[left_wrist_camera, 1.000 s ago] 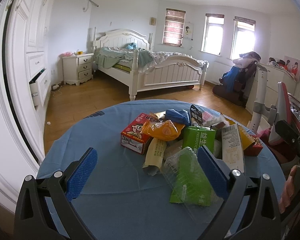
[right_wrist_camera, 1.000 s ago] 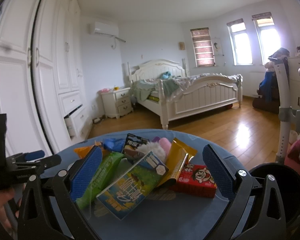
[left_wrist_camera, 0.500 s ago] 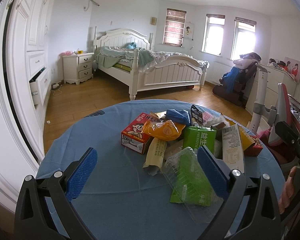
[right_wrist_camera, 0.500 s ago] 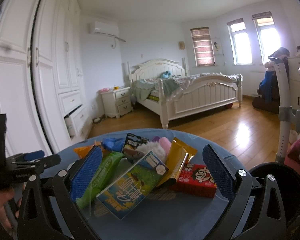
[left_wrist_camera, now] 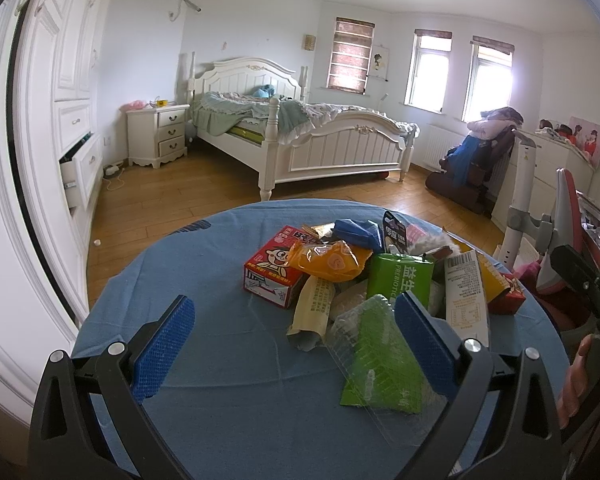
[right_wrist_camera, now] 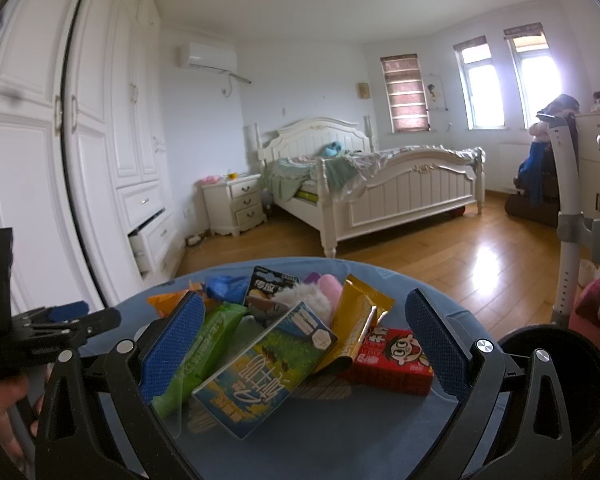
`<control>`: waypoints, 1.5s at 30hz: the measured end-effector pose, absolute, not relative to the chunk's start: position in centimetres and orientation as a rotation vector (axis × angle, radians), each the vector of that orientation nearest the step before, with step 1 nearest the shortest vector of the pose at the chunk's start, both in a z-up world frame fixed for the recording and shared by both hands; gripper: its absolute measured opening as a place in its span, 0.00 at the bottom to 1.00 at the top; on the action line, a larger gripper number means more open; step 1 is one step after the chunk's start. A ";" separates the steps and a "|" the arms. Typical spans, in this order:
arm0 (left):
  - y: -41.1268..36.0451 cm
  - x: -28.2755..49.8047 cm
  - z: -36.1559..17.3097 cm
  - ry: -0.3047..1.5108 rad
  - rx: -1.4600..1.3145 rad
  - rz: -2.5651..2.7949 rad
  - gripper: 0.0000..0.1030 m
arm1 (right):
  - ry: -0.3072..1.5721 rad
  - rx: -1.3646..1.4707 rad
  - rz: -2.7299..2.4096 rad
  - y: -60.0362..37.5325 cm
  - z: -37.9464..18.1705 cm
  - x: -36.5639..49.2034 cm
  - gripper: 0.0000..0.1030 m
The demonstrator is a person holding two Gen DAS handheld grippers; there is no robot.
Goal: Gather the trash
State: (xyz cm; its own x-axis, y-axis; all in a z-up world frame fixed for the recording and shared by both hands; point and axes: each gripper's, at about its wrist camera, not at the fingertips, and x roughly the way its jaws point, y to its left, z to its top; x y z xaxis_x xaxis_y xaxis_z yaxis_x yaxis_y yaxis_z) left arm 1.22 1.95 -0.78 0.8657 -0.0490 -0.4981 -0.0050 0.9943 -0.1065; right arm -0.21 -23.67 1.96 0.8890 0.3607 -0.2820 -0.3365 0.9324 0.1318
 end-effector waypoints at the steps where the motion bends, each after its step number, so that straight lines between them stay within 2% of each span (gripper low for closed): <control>1: 2.0 1.2 -0.8 0.524 -0.107 -0.023 0.96 | 0.308 0.080 0.362 -23.7 2.0 -0.2 0.96; 6: 2.3 1.2 -0.9 0.528 -0.119 -0.015 0.96 | 0.322 0.081 0.362 -23.6 1.9 0.0 0.96; 11: 4.9 2.6 -1.1 0.599 -0.213 -0.065 0.96 | 0.448 0.108 0.477 -22.6 2.3 1.1 0.96; 16: 8.6 6.1 -0.3 0.669 -0.286 -0.119 0.95 | 0.499 -0.097 0.648 -16.5 3.6 -0.5 0.95; 20: 8.7 9.0 -0.2 0.722 -0.220 -0.153 0.95 | 0.569 -0.321 0.684 -10.8 1.8 -0.9 0.81; 22: 8.7 9.7 -0.4 0.741 -0.187 -0.177 0.95 | 0.661 -0.431 0.646 -8.4 -0.5 0.2 0.79; 23: 8.4 10.2 -0.5 0.751 -0.164 -0.192 0.95 | 0.713 -0.445 0.634 -7.9 -1.5 0.8 0.75; 24: 8.3 10.4 -0.6 0.758 -0.151 -0.202 0.95 | 0.741 -0.438 0.634 -7.9 -2.1 1.3 0.53; 25: 8.3 10.7 -0.8 0.764 -0.134 -0.211 0.95 | 0.761 -0.420 0.631 -8.3 -2.4 1.8 0.48; 28: 8.3 11.9 -1.6 0.794 -0.086 -0.221 0.93 | 0.750 -0.347 0.628 -10.3 -2.1 2.3 0.43; 32: 8.4 14.2 -2.7 0.860 -0.079 -0.240 0.88 | 0.794 -0.213 0.653 -14.0 -2.0 2.9 0.40; 34: 7.8 15.2 -3.1 0.887 -0.050 -0.261 0.79 | 0.810 -0.171 0.665 -15.3 -2.0 3.0 0.40; 42: 4.3 17.7 -4.5 0.965 0.067 -0.272 0.78 | 0.798 -0.164 0.684 -16.4 -1.0 2.2 0.41; 44: 4.0 17.9 -5.2 0.984 0.101 -0.252 0.73 | 0.795 -0.172 0.685 -15.7 -1.1 2.0 0.41; 45: 4.2 17.6 -5.1 0.965 0.116 -0.236 0.64 | 0.793 -0.177 0.687 -15.6 -1.2 2.4 0.40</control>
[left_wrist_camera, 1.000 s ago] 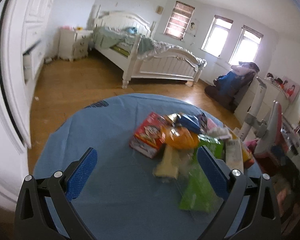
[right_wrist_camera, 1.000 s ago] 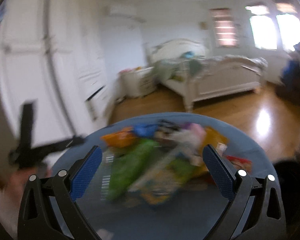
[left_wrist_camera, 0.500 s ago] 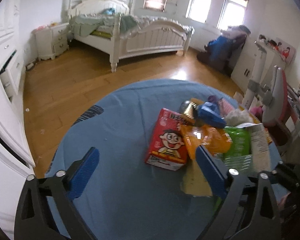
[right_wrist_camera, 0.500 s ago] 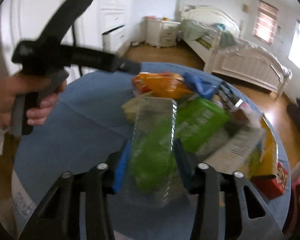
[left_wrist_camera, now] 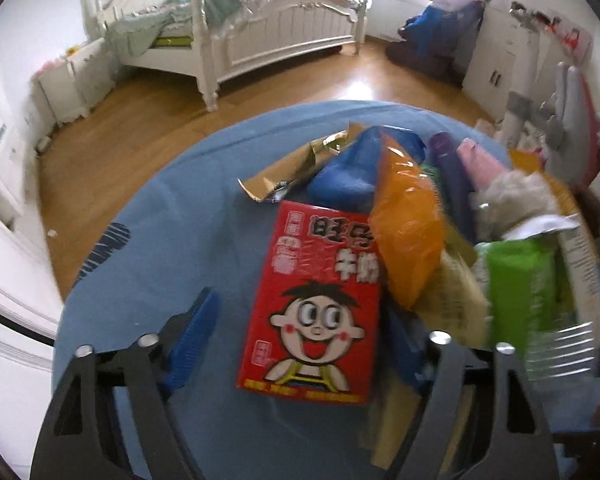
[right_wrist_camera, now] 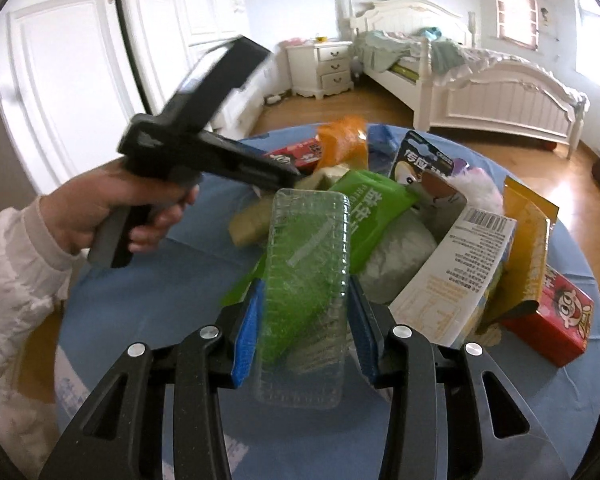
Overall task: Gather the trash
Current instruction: 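Grasp the red milk box with the left tool while the right tool grasps the clear plastic tray, then carry the red box and plastic tray to the black bin and release both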
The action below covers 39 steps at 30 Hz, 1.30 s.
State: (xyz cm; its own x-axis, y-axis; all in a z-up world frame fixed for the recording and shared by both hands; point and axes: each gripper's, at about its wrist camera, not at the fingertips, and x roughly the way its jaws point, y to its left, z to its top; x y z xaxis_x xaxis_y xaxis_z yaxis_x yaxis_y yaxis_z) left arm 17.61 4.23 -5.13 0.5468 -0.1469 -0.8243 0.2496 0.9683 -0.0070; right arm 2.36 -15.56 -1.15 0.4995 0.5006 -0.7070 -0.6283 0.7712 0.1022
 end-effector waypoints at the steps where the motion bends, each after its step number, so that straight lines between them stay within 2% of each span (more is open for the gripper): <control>1: 4.8 17.4 -4.9 0.958 0.097 -0.225 0.53 | 0.791 -0.180 0.689 -15.5 -1.2 2.3 0.40; 2: 5.4 17.2 -4.7 0.956 0.062 -0.221 0.48 | 0.787 -0.182 0.690 -15.5 -1.2 2.1 0.41; 4: 7.4 16.4 -3.8 0.930 -0.041 -0.210 0.48 | 0.785 -0.178 0.697 -15.2 -1.2 2.4 0.40; 10: 9.1 11.2 0.1 0.798 -0.108 -0.218 0.48 | 0.773 -0.052 0.771 -16.3 -0.4 2.7 0.39; 17: 5.6 7.9 4.8 0.688 -0.133 -0.285 0.48 | 0.524 0.127 0.757 -21.5 5.9 1.6 0.39; 22: -1.5 8.2 6.5 0.659 -0.152 -0.415 0.48 | 0.402 0.137 0.579 -27.3 8.0 0.8 0.39; 28: -13.6 9.5 6.5 0.698 -0.192 -0.643 0.48 | 0.370 0.140 0.284 -36.9 6.9 0.3 0.39; 33: -23.7 10.6 4.9 0.774 -0.203 -0.810 0.48 | 0.431 0.142 0.054 -44.6 3.2 -0.2 0.39; 39: -33.4 12.3 0.8 0.890 -0.133 -0.922 0.48 | 0.554 0.203 -0.102 -51.0 -4.3 0.3 0.39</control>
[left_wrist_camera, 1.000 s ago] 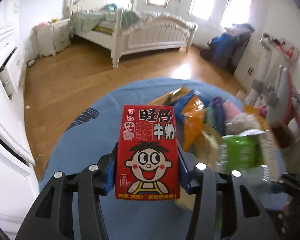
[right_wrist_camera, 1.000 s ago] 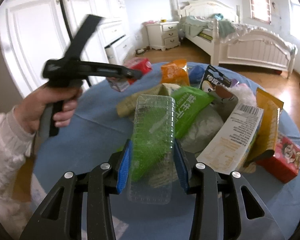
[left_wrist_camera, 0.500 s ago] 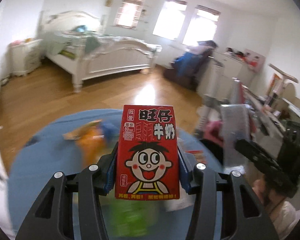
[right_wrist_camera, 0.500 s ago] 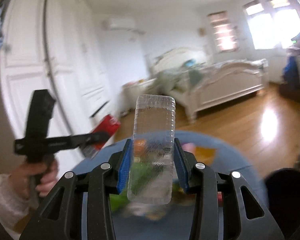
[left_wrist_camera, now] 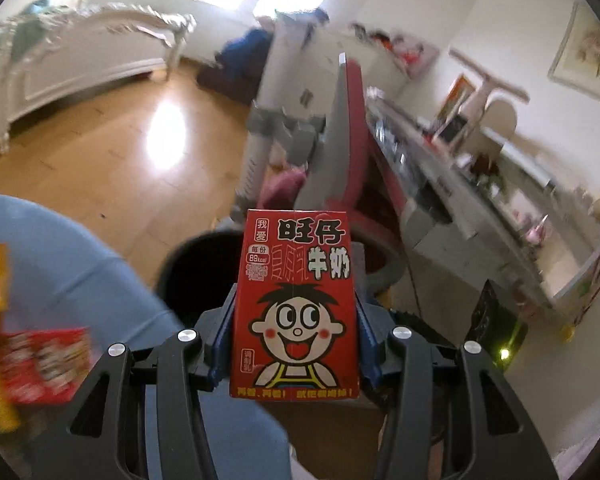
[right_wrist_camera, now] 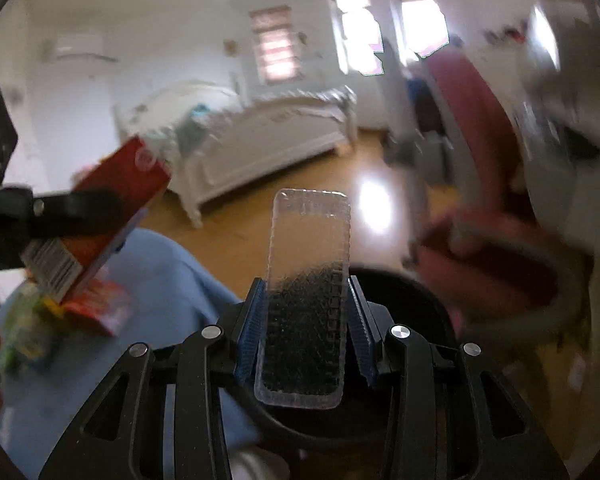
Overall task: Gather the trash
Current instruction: 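Carry the red box and plastic tray to the black bin and release both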
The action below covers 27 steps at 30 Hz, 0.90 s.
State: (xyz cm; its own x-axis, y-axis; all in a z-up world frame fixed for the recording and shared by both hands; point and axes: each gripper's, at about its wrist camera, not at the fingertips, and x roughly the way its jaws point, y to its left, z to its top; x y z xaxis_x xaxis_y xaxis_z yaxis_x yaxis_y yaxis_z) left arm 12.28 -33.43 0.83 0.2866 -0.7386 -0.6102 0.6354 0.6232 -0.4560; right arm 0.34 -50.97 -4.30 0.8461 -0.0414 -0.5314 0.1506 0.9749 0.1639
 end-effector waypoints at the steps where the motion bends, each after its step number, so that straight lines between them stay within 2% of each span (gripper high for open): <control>1: -34.4 12.9 0.0 0.909 -0.120 -0.923 0.48 | 0.571 0.221 -0.111 -51.6 -5.3 0.4 0.39; 9: -37.8 14.8 -4.0 1.008 -0.063 -0.901 0.48 | 0.628 0.317 -0.111 -54.3 -9.5 1.3 0.39; 16: -39.6 15.5 -5.0 1.036 -0.033 -0.878 0.50 | 0.659 0.366 -0.097 -55.1 -10.2 2.6 0.40; 19: -39.9 15.9 -5.3 1.038 -0.019 -0.847 0.51 | 0.664 0.383 -0.092 -54.8 -10.2 2.6 0.43; 20: -39.8 16.1 -5.3 1.044 -0.020 -0.838 0.61 | 0.665 0.385 -0.091 -54.9 -10.2 2.6 0.47; 21: -39.7 16.2 -5.3 1.044 -0.022 -0.828 0.76 | 0.664 0.388 -0.093 -55.1 -10.2 2.7 0.56; 22: -39.6 16.2 -5.3 1.040 -0.023 -0.815 0.82 | 0.660 0.389 -0.096 -55.2 -10.1 2.7 0.64; 23: -39.4 16.2 -5.2 1.031 -0.025 -0.808 0.86 | 0.654 0.392 -0.094 -55.1 -10.0 2.5 0.66; 27: -38.7 15.9 -4.3 1.014 -0.015 -0.800 0.86 | 0.649 0.387 -0.097 -55.2 -9.5 2.4 0.67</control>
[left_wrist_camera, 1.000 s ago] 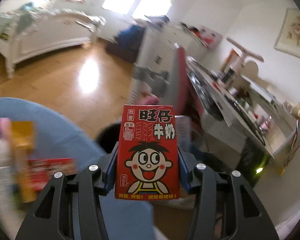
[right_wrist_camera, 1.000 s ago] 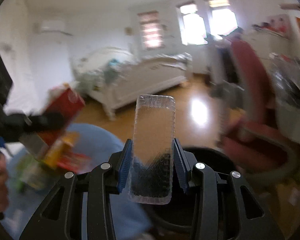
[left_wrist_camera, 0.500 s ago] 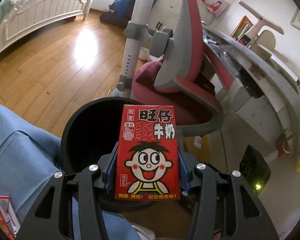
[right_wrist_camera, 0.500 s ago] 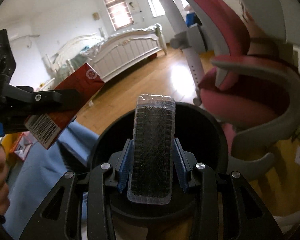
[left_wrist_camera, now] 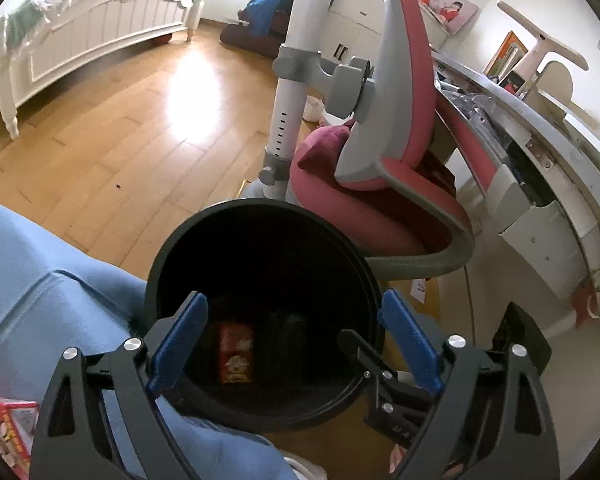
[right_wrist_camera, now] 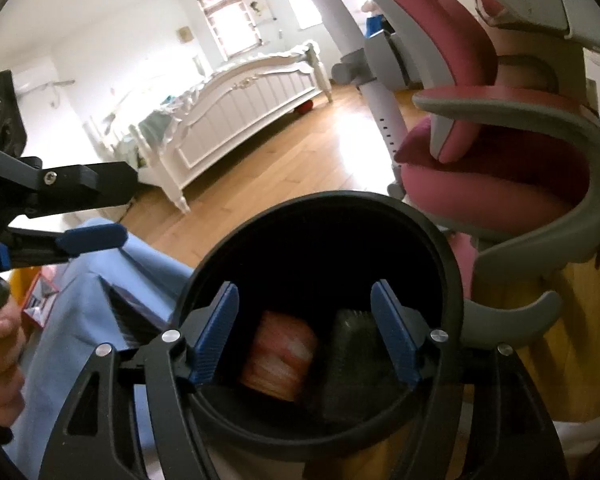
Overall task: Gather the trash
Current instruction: 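Carry the red box and plastic tray to the black bin and release both, then grasp the gold wrapper with the left tool while the right tool grasps the blue bag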
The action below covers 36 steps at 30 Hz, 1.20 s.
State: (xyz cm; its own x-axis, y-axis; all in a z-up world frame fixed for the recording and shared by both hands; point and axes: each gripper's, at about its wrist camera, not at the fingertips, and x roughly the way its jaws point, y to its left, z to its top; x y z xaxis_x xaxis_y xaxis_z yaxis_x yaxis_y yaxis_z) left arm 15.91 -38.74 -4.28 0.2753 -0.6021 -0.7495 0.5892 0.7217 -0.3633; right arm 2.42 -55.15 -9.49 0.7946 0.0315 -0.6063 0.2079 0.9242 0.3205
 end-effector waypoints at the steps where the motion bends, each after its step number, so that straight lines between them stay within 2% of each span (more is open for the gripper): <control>1: -38.4 15.6 -3.9 1.008 -0.014 -0.802 0.86 | 0.648 0.389 -0.096 -55.1 -9.3 2.3 0.67; 5: -37.0 13.9 -2.1 0.963 -0.003 -0.816 0.86 | 0.642 0.398 -0.080 -54.5 -8.4 2.0 0.67; 7: -35.8 13.0 -1.1 0.945 0.003 -0.815 0.86 | 0.638 0.395 -0.065 -53.8 -7.7 2.0 0.72; 11: -32.0 11.8 1.2 0.895 -0.004 -0.782 0.86 | 0.623 0.373 -0.011 -51.6 -5.7 2.1 0.73; 19: -16.9 13.1 5.1 0.784 -0.099 -0.508 0.86 | 0.631 0.314 0.177 -44.3 -1.6 4.4 0.73; 25: -4.6 16.1 4.0 0.785 -0.169 -0.317 0.86 | 0.653 0.237 0.330 -37.1 1.1 7.2 0.73; 30: 2.3 20.7 1.7 0.832 -0.150 -0.269 0.85 | 0.675 0.183 0.447 -31.3 2.6 8.7 0.73; 32: 3.3 22.6 0.9 0.846 -0.102 -0.266 0.78 | 0.685 0.164 0.473 -29.4 2.9 9.2 0.73; 34: 4.1 24.6 -0.5 0.888 -0.047 -0.279 0.67 | 0.693 0.152 0.485 -28.2 3.1 9.4 0.73; 36: 3.9 26.0 -2.1 0.929 0.031 -0.310 0.63 | 0.704 0.135 0.492 -27.2 3.3 9.9 0.73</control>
